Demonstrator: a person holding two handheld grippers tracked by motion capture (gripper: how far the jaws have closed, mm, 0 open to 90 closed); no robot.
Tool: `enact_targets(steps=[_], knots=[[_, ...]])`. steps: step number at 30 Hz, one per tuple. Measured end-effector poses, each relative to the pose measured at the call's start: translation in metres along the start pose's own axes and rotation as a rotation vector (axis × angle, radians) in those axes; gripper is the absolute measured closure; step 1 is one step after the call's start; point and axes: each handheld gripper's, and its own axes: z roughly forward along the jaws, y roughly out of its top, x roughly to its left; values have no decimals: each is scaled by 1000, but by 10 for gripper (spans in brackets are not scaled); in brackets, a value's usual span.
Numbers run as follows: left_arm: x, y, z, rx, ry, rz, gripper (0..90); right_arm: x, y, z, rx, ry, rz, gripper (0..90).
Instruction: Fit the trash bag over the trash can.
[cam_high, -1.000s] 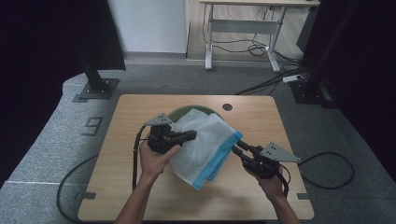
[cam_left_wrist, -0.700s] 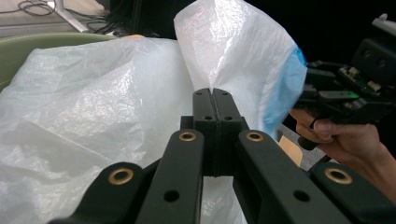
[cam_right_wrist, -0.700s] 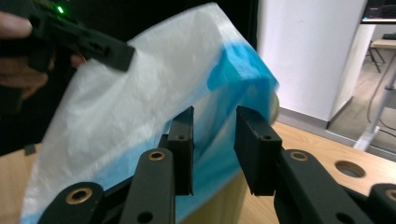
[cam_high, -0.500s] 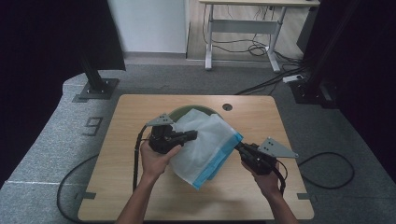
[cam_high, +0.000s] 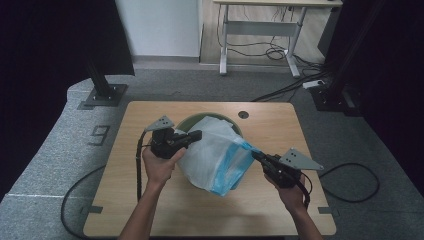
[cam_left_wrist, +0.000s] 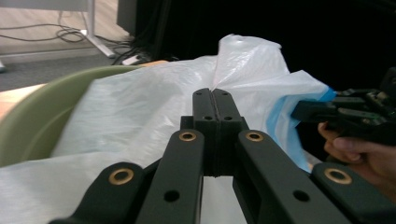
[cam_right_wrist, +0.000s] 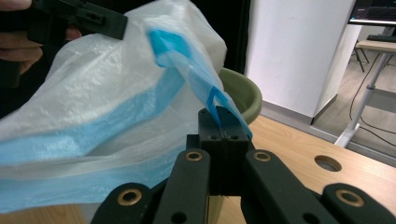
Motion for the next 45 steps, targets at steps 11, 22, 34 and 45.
enact_targets(steps=[11,22,34,45], knots=[[15,-4,-24,13,54,2,899,-8,9,-12,6,-60,-51,889],[22,-6,-43,-26,74,-3,899,-7,42,-22,-35,-104,-147,888],[33,-24,-61,-38,88,-30,900,5,20,-29,-33,-53,-121,888],[31,-44,-71,-12,108,-13,900,20,-27,-34,38,31,-71,888]])
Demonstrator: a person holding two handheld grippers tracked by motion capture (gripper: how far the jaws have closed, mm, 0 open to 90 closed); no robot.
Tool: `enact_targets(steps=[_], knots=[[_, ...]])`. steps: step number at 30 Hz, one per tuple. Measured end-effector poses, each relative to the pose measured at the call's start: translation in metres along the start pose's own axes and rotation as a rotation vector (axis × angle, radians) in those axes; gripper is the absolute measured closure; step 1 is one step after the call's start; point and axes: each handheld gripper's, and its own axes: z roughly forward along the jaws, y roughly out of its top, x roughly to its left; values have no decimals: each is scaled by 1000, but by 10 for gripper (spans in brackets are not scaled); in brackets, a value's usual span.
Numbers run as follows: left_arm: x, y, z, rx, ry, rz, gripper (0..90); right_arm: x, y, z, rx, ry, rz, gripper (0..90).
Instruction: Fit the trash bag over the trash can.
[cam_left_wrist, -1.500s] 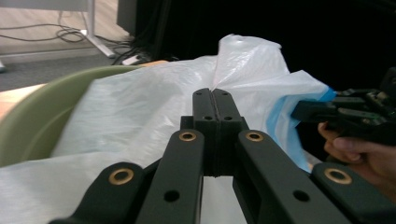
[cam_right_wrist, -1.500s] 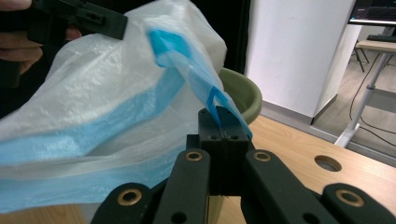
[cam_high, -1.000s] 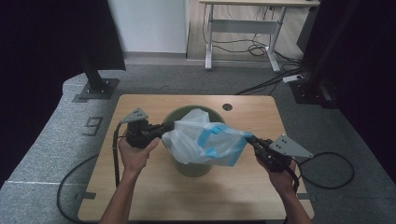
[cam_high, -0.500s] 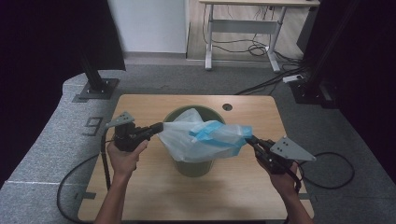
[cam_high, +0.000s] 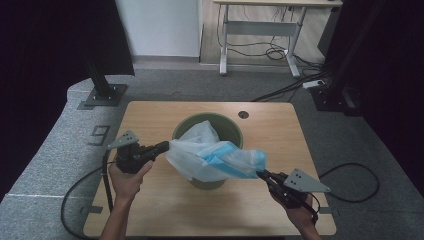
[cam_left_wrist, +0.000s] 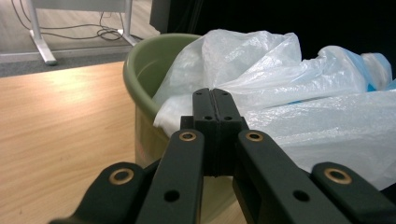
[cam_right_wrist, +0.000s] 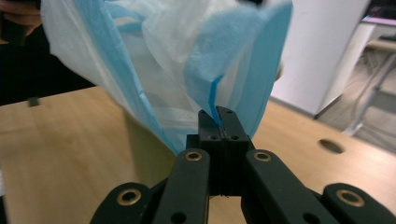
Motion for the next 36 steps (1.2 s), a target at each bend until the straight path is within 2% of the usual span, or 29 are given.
enact_targets(steps=[1,3,6,7,11,18,24,29,34,35,36], knots=[[1,-2,-2,0,1,-3,899,2,-8,2,11,18,12,888],[2,-7,-4,-2,5,-10,899,3,-12,4,17,24,17,888],[7,-14,-8,-3,10,-24,900,6,-23,8,31,52,54,888],[9,-17,-9,0,12,-31,900,9,-30,11,45,64,58,888],[17,-26,-8,9,17,-55,900,13,-38,16,64,76,64,888],[25,-37,-4,23,23,-80,899,7,-53,25,102,100,112,888],[29,-43,-5,28,25,-94,899,7,-59,29,120,121,132,888],[30,-43,-4,28,27,-102,899,8,-62,34,142,121,117,888],[26,-41,-3,27,23,-92,899,4,-62,33,153,123,127,881],[26,-41,-4,27,23,-90,899,3,-62,30,154,120,125,862],[25,-41,-4,24,24,-88,899,1,-60,24,147,107,121,796]])
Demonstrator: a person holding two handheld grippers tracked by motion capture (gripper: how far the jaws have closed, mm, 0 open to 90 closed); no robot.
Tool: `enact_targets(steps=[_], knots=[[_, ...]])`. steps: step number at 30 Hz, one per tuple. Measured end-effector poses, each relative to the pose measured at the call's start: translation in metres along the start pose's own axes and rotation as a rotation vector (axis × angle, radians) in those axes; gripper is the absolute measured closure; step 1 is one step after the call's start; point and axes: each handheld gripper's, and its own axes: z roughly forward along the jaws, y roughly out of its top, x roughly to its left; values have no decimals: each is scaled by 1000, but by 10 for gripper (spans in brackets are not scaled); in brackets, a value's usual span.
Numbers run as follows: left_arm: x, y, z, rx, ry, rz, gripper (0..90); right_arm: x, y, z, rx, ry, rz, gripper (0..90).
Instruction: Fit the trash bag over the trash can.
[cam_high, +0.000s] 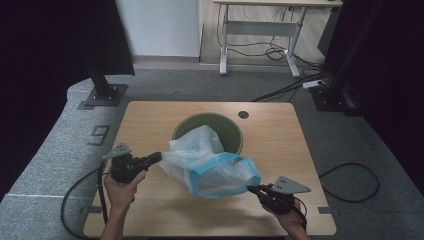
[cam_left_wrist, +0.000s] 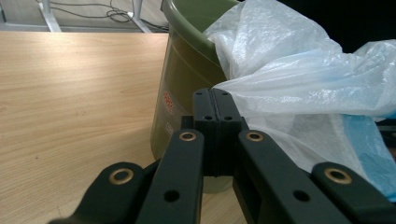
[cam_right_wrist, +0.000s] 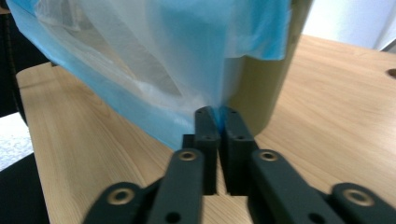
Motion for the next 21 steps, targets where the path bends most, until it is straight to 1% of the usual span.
enact_targets(steps=[1,2,3,4,6,9,12,16,19,20,21], knots=[[0,0,-1,-2,-1,0,899,0,0,0,0,0,0,796],[-1,0,-1,-3,-1,2,899,-1,1,-4,-11,-1,5,762],[-1,-1,-2,-4,-2,2,899,-1,1,-10,-28,-10,12,708],[-1,-1,-2,-5,-4,3,899,-2,2,-14,-39,-19,16,683],[-2,0,-2,-5,-7,5,899,-4,5,-23,-69,-43,33,630],[-3,1,-3,-6,-11,10,899,-10,12,-33,-102,-84,38,581],[-3,2,-5,-12,-10,11,899,-17,21,-41,-124,-139,36,556],[-3,4,-7,-14,-9,11,899,-29,33,-51,-143,-190,21,549],[-4,4,-5,-12,-10,13,899,-36,45,-55,-152,-194,9,546],[-5,5,-5,-10,-12,14,899,-39,52,-54,-153,-185,7,542],[-5,5,-4,-9,-12,16,899,-39,52,-54,-153,-185,7,542]])
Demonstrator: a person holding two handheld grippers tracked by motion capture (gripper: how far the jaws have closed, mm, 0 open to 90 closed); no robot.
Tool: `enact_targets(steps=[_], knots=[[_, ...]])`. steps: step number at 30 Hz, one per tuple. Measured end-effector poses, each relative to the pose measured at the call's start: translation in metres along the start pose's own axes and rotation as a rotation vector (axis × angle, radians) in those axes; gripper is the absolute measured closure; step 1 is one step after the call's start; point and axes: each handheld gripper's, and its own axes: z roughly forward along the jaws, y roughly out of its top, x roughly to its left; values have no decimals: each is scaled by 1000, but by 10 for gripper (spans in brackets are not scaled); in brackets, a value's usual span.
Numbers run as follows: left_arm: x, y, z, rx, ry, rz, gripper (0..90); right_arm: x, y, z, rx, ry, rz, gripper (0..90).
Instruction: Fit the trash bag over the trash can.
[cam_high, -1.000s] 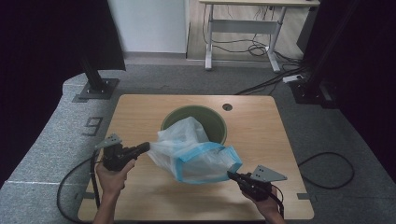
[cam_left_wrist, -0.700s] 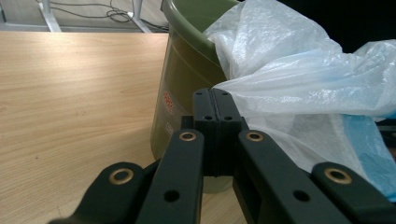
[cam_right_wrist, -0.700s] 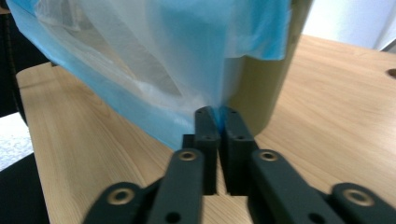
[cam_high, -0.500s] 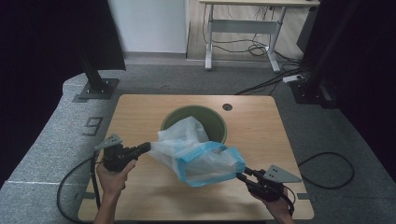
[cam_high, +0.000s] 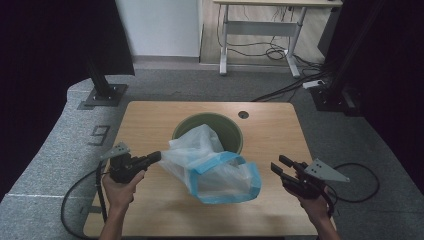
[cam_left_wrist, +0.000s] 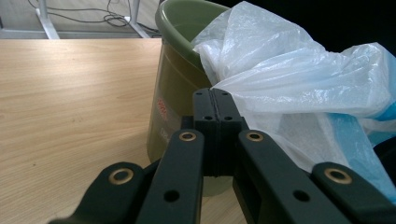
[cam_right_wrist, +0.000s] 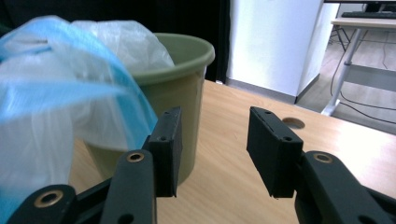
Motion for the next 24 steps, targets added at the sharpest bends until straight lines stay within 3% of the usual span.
enact_targets(steps=[5,10,17,24], knots=[[-3,2,4,11,-5,9,899,-2,16,20,1,32,3,516],[-4,4,5,13,-5,11,899,5,22,44,18,76,-1,512],[-5,3,5,17,-6,17,899,17,15,60,53,161,13,503],[-4,1,5,18,-12,14,899,26,0,68,114,192,-3,499]])
